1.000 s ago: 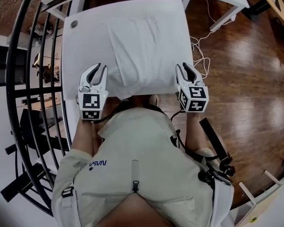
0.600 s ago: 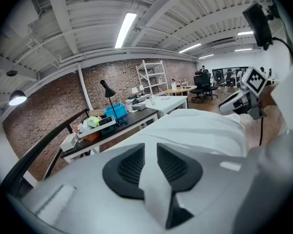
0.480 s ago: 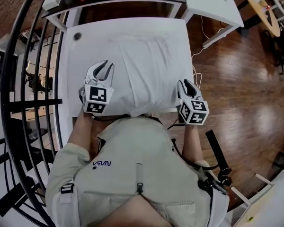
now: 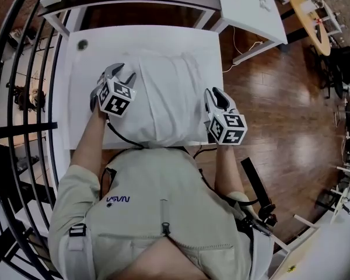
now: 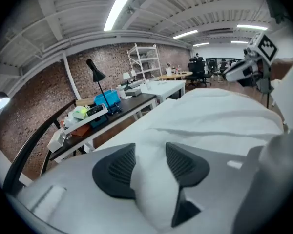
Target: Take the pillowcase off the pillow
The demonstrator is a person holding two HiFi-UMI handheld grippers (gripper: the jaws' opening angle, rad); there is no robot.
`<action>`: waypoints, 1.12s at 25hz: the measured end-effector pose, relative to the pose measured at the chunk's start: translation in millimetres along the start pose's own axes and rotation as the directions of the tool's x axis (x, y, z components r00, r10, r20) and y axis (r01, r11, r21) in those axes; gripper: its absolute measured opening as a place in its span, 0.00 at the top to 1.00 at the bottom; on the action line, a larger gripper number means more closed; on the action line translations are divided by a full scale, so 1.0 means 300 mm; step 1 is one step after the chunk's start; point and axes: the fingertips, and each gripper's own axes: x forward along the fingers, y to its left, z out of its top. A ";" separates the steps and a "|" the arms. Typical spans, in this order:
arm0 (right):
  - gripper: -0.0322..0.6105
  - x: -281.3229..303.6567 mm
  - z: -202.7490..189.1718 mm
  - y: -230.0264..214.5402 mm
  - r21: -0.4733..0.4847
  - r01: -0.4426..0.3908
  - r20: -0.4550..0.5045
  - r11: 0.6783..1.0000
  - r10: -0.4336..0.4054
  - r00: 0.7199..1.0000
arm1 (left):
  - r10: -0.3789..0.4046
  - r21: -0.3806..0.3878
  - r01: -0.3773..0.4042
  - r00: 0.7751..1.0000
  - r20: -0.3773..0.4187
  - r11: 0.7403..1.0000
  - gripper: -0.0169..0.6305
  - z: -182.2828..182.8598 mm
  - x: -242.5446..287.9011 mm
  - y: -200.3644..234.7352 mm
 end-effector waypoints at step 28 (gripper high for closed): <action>0.93 0.422 0.187 -0.279 -0.183 0.238 -0.113 0.954 -0.261 0.959 | 0.194 -0.252 -0.118 0.933 0.303 0.961 0.96 0.057 -0.435 0.040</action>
